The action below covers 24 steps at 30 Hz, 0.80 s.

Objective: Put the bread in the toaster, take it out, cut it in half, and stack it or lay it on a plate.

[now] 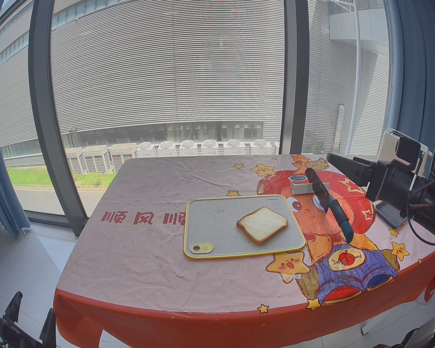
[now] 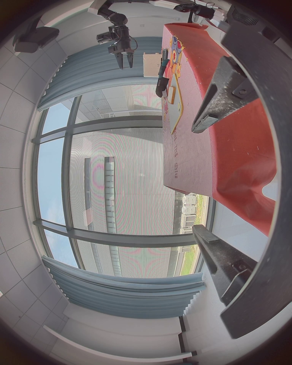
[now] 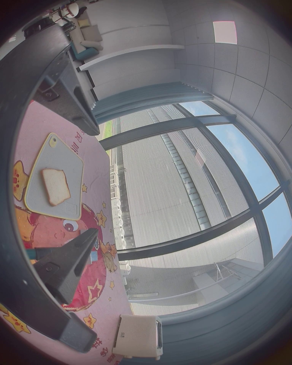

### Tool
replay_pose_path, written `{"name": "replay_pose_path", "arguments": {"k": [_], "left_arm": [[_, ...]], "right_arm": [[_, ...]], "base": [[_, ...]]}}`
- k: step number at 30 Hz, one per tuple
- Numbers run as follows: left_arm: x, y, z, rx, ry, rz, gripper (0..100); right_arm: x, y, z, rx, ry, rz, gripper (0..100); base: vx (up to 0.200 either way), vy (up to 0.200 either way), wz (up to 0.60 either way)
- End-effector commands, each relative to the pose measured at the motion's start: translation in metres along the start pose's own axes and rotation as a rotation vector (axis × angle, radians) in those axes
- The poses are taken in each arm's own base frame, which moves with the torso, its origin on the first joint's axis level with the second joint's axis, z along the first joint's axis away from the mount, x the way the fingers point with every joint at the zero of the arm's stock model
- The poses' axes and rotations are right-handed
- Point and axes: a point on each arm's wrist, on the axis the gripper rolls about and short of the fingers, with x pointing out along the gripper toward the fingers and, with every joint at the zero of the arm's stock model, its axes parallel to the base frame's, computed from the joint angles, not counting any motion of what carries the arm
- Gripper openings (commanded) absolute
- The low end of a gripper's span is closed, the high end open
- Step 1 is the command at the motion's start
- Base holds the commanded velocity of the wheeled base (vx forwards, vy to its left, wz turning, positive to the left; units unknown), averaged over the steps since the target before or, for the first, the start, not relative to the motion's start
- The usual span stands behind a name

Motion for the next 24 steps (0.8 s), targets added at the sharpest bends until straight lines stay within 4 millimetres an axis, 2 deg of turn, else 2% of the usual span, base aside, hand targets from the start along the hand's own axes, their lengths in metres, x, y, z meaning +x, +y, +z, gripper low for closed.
{"name": "replay_pose_path", "arguments": {"k": [1, 12, 17, 24], "left_arm": [[0.0, 0.0, -0.005, -0.001, 0.004, 0.0, 100], [0.0, 0.0, -0.005, -0.001, 0.004, 0.0, 100], [0.0, 0.0, -0.005, -0.001, 0.004, 0.0, 100], [0.0, 0.0, -0.005, -0.001, 0.004, 0.0, 100]], "right_arm": [[-0.007, -0.008, 0.007, -0.014, -0.033, -0.036, 100], [-0.006, -0.025, 0.004, -0.064, -0.017, -0.114, 100], [-0.002, -0.045, -0.011, -0.138, 0.053, -0.192, 100], [0.009, -0.052, -0.023, -0.139, 0.11, -0.224, 100]], "base": [[0.0, 0.0, 0.0], [0.0, 0.0, 0.0], [0.0, 0.0, 0.0], [0.0, 0.0, 0.0]]}}
